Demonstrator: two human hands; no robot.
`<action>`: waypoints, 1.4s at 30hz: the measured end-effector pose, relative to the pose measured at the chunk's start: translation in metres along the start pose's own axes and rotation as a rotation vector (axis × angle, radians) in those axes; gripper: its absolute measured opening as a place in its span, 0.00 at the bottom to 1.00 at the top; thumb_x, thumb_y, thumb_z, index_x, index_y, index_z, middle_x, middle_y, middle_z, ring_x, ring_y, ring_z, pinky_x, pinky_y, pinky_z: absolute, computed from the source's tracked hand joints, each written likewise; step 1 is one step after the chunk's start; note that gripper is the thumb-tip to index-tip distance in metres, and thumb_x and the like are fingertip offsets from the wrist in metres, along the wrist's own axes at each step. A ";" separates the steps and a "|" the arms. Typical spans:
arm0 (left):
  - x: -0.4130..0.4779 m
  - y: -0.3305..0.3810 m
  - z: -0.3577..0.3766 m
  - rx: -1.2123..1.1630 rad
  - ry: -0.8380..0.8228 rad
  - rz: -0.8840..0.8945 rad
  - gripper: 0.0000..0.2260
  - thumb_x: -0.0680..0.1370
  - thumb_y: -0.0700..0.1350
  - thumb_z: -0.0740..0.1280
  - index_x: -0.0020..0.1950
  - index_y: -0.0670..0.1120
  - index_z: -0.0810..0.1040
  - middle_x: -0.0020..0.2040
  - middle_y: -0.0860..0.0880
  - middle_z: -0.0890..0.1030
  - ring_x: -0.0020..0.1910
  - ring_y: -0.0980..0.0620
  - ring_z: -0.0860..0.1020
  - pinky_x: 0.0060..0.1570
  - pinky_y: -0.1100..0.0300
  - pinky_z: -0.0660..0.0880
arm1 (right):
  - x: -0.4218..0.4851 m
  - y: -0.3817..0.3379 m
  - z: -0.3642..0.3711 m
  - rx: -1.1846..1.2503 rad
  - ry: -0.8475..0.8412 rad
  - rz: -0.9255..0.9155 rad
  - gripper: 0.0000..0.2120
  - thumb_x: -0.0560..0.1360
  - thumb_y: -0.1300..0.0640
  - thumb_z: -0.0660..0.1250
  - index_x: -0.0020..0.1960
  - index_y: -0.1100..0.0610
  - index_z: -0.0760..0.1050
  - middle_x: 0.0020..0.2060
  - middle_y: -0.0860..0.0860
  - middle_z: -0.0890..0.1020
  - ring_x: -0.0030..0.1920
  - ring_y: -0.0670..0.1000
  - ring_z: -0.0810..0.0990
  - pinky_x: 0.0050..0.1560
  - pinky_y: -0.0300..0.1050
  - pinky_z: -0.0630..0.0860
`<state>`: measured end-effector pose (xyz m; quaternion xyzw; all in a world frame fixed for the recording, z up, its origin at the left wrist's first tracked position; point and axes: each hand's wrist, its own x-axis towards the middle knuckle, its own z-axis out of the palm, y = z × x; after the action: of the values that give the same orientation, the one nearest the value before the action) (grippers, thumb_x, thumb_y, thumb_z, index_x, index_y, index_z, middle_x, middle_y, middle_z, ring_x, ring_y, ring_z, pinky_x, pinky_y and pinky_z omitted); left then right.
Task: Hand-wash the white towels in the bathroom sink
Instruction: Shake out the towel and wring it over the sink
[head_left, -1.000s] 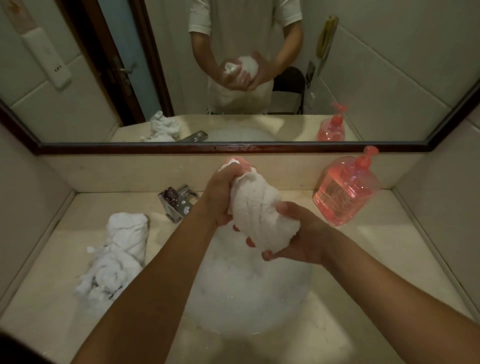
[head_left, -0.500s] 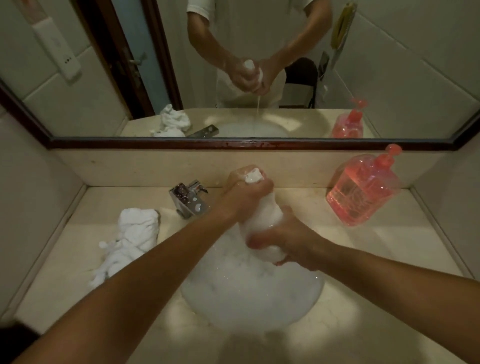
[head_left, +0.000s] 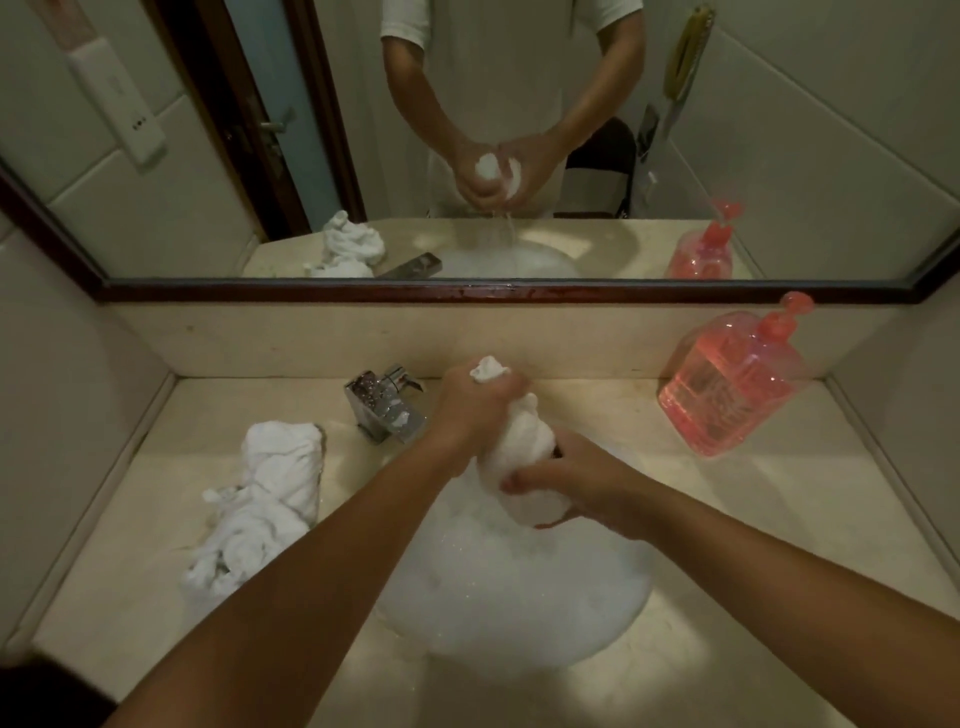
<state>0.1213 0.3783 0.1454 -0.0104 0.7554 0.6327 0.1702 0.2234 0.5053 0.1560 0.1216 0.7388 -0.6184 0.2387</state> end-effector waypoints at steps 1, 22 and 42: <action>0.001 0.002 -0.001 -0.059 0.026 -0.045 0.04 0.75 0.44 0.74 0.42 0.46 0.80 0.40 0.47 0.84 0.39 0.48 0.82 0.38 0.56 0.77 | 0.000 -0.002 -0.002 -0.067 0.035 -0.022 0.25 0.72 0.56 0.81 0.65 0.44 0.76 0.53 0.46 0.86 0.54 0.49 0.86 0.54 0.55 0.86; 0.009 0.023 -0.008 -0.484 -0.596 0.115 0.40 0.62 0.60 0.84 0.70 0.51 0.75 0.72 0.42 0.78 0.69 0.39 0.79 0.62 0.42 0.79 | -0.011 -0.007 -0.027 0.505 -0.298 -0.085 0.40 0.59 0.50 0.77 0.68 0.60 0.73 0.52 0.60 0.84 0.45 0.57 0.84 0.34 0.46 0.78; 0.000 0.034 0.001 0.032 -0.260 0.112 0.13 0.79 0.38 0.72 0.36 0.49 0.76 0.32 0.52 0.80 0.31 0.55 0.79 0.31 0.61 0.74 | -0.016 -0.008 -0.011 0.020 -0.009 0.054 0.30 0.64 0.57 0.84 0.63 0.49 0.76 0.48 0.50 0.85 0.45 0.49 0.85 0.38 0.48 0.78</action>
<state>0.1138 0.3858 0.1781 0.1166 0.7365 0.6249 0.2314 0.2307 0.5157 0.1722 0.1413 0.7278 -0.6197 0.2574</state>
